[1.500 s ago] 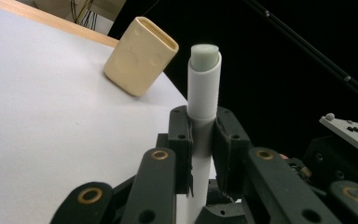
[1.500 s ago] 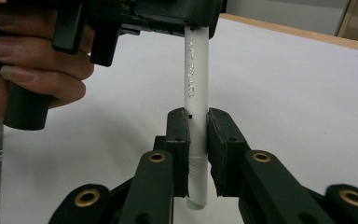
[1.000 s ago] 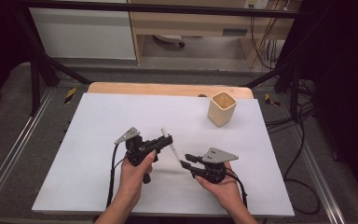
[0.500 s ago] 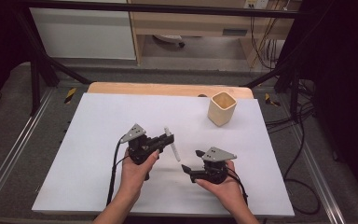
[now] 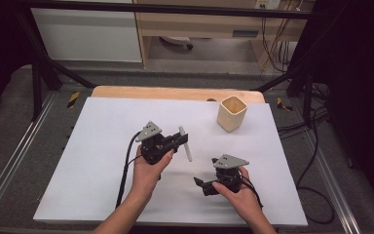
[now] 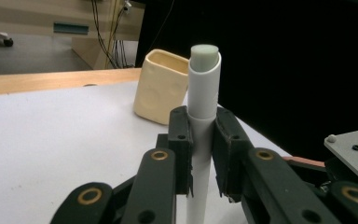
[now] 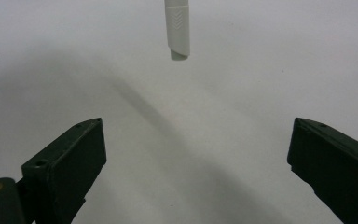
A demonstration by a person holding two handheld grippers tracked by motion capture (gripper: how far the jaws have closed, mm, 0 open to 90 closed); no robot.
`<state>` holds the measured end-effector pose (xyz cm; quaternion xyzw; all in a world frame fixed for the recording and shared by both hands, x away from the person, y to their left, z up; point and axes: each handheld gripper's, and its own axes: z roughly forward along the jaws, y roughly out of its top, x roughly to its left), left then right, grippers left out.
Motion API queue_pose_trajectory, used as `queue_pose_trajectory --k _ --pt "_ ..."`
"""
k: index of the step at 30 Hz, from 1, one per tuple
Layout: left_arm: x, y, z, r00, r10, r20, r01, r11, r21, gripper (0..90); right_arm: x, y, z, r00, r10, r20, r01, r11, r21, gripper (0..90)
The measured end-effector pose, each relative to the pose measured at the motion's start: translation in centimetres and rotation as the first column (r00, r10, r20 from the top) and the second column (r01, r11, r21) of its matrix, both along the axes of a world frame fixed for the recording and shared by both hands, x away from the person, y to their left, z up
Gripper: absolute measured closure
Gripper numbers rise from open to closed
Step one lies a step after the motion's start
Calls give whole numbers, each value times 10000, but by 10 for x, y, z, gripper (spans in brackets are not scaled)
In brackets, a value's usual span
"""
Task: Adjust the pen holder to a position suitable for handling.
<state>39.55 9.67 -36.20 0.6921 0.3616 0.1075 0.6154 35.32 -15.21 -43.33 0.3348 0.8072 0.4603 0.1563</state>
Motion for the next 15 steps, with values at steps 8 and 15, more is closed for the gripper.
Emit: queue_pose_trajectory --k 8,15 --pt "-3 5 8 9996 -236 182 230 9992 324 788 -16 -17 3 9988 -483 55 481 9987 195 53" --pt "1 16 13 9995 315 -100 -315 9995 39 788 -30 -53 -7 9937 -1111 125 1110 9938 79 33"
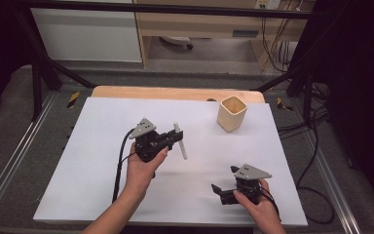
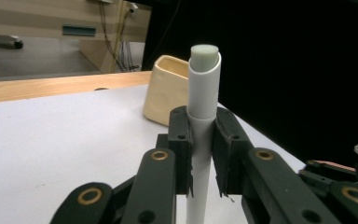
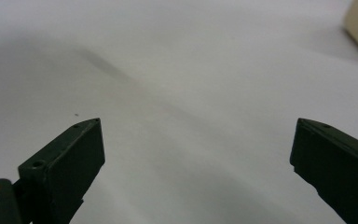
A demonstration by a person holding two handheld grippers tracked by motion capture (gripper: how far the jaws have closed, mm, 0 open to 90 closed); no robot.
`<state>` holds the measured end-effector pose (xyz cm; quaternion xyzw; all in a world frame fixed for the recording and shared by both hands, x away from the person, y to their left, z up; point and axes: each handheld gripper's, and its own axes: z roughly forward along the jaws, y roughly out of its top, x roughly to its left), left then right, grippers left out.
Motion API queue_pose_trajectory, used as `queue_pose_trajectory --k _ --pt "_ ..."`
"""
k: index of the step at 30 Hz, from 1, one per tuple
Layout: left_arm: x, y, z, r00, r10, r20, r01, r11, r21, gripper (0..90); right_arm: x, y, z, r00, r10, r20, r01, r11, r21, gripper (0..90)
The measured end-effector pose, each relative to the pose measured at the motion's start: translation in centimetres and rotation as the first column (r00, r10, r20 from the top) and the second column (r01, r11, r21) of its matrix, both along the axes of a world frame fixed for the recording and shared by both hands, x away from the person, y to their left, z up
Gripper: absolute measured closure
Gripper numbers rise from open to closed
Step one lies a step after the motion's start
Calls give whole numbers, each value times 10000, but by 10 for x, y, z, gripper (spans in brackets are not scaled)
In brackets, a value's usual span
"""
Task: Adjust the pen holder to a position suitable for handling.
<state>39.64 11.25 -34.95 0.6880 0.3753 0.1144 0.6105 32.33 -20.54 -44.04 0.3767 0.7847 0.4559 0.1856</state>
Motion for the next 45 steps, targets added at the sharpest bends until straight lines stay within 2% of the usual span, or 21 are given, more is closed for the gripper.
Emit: queue_pose_trajectory --k 2,3,8,20,27,34,45 --pt "2 1 0 10000 66 -68 -67 9999 -84 788 1 -5 0 9998 -203 37 203 9998 -35 33" --pt "5 2 0 9998 184 -93 -185 9998 -74 788 4 -11 1 9975 -690 132 689 9976 63 36" --pt "10 2 1 9996 252 -111 -252 9997 -20 788 11 -16 0 9942 -1070 90 1069 9942 111 39" --pt "13 -10 7 10000 -21 83 19 9994 343 788 11 -6 -4 9975 -662 -253 662 9978 6 35" --pt "15 -17 11 9999 -112 69 109 9993 356 787 10 -4 -3 9987 -460 -212 460 9989 17 35" --pt "17 -22 18 9996 -174 241 160 9981 587 788 10 -1 -5 9990 -308 -337 305 9995 -85 33" --pt "21 -27 24 9989 -156 431 125 9975 691 787 9 1 -6 9990 -181 -399 174 9997 -171 32"
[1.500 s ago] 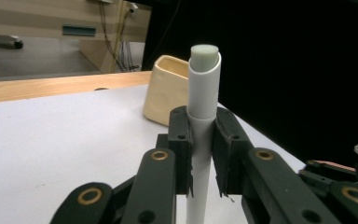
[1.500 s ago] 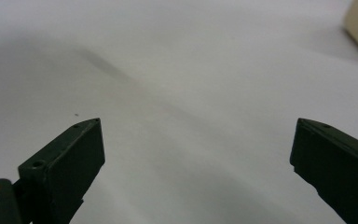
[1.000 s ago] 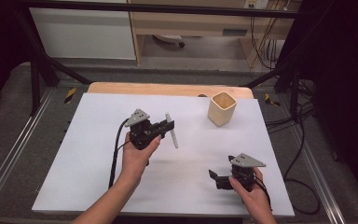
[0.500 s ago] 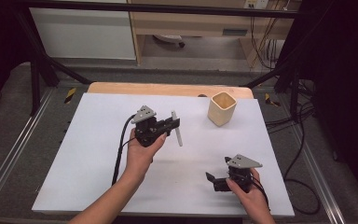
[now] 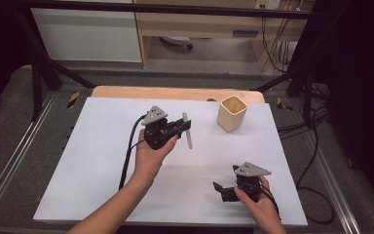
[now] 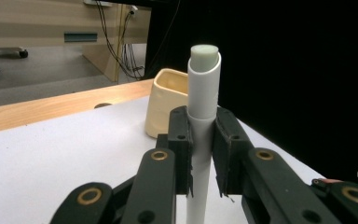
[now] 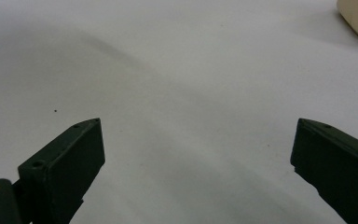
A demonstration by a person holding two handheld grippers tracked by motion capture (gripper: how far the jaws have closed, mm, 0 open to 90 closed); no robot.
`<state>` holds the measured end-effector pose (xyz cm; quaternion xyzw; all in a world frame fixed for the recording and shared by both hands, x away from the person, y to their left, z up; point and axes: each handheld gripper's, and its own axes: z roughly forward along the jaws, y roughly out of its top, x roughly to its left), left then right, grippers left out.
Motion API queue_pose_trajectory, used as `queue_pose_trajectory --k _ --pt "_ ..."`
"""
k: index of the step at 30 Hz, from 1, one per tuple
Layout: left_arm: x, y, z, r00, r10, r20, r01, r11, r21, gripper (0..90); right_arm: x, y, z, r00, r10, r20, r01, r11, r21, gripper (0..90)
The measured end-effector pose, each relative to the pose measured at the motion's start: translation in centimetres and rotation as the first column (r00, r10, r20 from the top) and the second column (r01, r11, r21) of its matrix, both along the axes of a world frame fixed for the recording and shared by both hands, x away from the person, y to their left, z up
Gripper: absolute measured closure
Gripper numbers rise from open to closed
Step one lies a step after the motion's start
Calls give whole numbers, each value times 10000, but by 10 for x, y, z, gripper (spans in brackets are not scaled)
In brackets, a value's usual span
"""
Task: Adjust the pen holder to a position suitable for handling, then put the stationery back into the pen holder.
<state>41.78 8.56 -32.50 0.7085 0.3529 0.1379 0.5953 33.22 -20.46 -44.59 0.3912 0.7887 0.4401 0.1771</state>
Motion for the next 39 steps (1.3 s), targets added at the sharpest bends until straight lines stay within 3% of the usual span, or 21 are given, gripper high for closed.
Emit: queue_pose_trajectory --k 7,25,39 --pt "4 0 4 9999 71 124 -74 9997 247 787 0 2 0 10000 51 -34 -51 10000 -1 32" --pt "8 -3 4 9998 123 179 -129 9993 346 787 0 4 -1 9999 120 -115 -120 9999 -77 31" --pt "13 -13 16 9992 60 402 -79 9988 485 787 0 4 -1 9998 154 -119 -155 9998 -88 31"
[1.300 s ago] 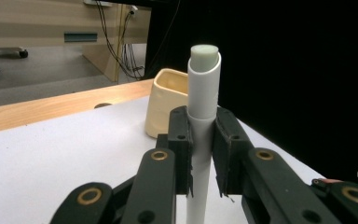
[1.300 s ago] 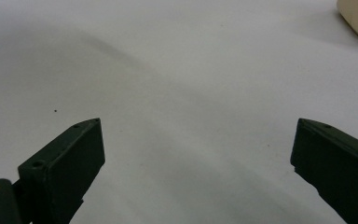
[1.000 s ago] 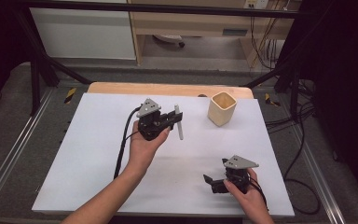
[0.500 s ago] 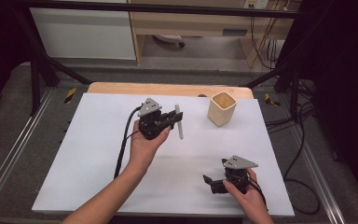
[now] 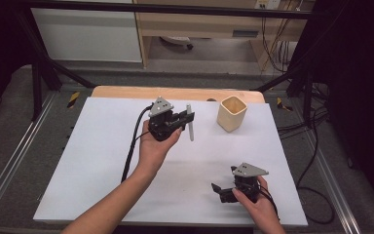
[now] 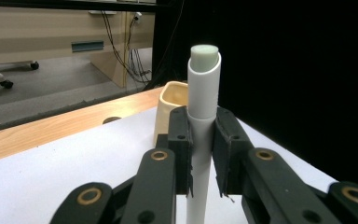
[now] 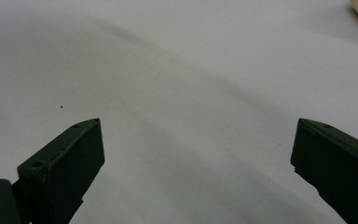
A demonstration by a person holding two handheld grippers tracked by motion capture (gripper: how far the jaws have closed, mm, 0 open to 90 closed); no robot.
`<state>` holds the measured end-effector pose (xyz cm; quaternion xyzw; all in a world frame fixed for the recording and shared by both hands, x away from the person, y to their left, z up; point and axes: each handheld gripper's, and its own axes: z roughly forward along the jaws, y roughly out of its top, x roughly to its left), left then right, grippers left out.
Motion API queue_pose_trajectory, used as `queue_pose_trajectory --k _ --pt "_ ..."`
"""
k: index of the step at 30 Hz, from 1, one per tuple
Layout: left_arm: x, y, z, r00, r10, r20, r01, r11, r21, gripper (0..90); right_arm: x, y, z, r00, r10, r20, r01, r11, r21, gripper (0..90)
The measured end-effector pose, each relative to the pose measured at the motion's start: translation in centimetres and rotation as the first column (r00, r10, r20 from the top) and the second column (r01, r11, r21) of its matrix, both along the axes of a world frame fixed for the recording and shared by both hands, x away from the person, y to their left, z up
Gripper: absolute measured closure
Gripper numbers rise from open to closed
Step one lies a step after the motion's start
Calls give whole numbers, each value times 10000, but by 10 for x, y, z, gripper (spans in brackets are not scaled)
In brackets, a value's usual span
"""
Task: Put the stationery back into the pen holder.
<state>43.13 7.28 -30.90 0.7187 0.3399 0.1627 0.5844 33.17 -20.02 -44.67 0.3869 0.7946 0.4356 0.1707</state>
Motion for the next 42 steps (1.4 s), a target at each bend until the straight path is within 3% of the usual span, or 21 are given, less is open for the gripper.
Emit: queue_pose_trajectory --k 23,38,41,42 --pt "10 -12 9 9999 45 98 -45 10000 8 787 -1 2 0 9999 110 -23 -110 9999 -31 29" --pt "17 -27 14 9986 191 498 -211 9989 410 787 -1 2 0 9999 138 -7 -138 9999 -22 29" --pt "20 -30 13 9990 222 398 -237 9990 378 787 -1 2 0 9999 150 -6 -150 9999 -37 29" --pt "21 -31 13 9996 202 204 -205 9997 145 787 -1 3 0 9999 147 12 -147 9999 -31 29"
